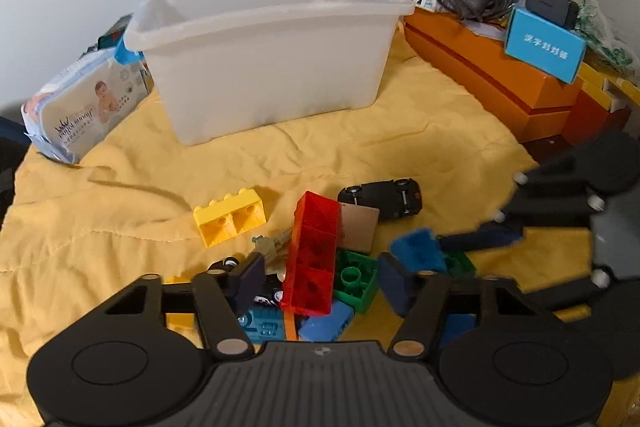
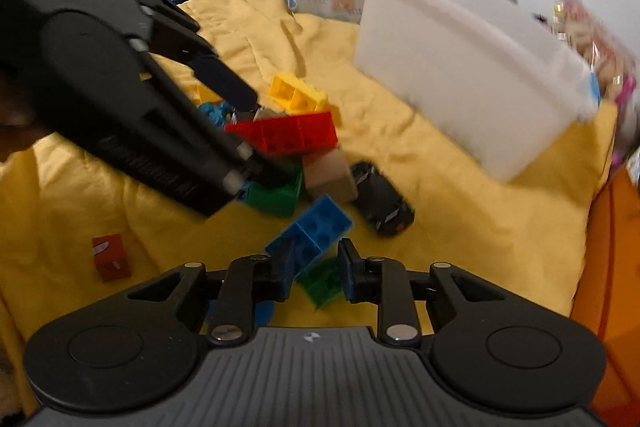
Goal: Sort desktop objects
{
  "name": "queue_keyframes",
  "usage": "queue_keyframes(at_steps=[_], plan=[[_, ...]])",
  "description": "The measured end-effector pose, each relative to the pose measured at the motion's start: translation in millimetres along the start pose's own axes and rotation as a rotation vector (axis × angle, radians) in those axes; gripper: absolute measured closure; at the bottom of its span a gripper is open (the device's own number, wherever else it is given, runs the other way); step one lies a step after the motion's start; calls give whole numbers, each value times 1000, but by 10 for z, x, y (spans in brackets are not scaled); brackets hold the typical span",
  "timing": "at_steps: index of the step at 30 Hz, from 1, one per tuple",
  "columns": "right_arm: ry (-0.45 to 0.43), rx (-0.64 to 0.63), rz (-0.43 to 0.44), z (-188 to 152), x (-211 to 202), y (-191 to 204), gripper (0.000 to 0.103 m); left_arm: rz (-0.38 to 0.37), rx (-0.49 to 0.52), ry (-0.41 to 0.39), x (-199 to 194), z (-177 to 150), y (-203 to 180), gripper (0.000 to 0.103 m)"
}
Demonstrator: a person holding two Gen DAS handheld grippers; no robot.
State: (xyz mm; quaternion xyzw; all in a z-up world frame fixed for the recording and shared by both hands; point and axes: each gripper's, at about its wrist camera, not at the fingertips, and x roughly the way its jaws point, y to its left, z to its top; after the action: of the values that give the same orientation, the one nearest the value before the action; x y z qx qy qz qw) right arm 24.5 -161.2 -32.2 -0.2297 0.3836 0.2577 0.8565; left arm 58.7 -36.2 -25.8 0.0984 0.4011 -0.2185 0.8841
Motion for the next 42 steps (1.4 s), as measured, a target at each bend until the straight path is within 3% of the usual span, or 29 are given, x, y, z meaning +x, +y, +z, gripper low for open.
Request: queue_keyframes(at_steps=[1, 4, 9, 14, 18, 22, 25, 28, 31, 34, 38, 42], plan=[[-1, 8, 4, -36, -18, 0, 77, -6, -10, 17, 35, -1, 11, 75], [-6, 28, 2, -106, -92, 4, 76, -26, -40, 35, 26, -46, 57, 75], [-36, 77, 10, -100, -153, -23, 73, -19, -85, 10, -318, -227, 183, 74], [-67, 65, 8, 9, -149, 27, 72, 77, -159, 54, -572, -568, 435, 74], [-48, -51, -2, 87, -39, 247, 73, 119, -200, 92, -569, -763, 525, 74], [20, -91, -110, 84, 200, 353, 74, 107, -209, 92, -522, -779, 487, 74], [18, -56, -136, 45, 192, 325, 83, 60, -215, 95, -528, -806, 393, 73], [-26, 39, -65, 26, 30, 235, 83, 74, -142, 70, -617, -833, 248, 70], [-75, 245, 95, 11, -84, 54, 83, 64, -134, 65, -625, -829, 220, 70], [-62, 418, 205, -42, -33, -86, 84, 73, -138, 59, -618, -794, 221, 68], [-41, 380, 174, -71, -43, -39, 84, 114, -110, 78, -504, -741, 236, 65], [-50, 458, 273, -130, -23, -125, 84, 95, -145, 100, -427, -765, 287, 73]])
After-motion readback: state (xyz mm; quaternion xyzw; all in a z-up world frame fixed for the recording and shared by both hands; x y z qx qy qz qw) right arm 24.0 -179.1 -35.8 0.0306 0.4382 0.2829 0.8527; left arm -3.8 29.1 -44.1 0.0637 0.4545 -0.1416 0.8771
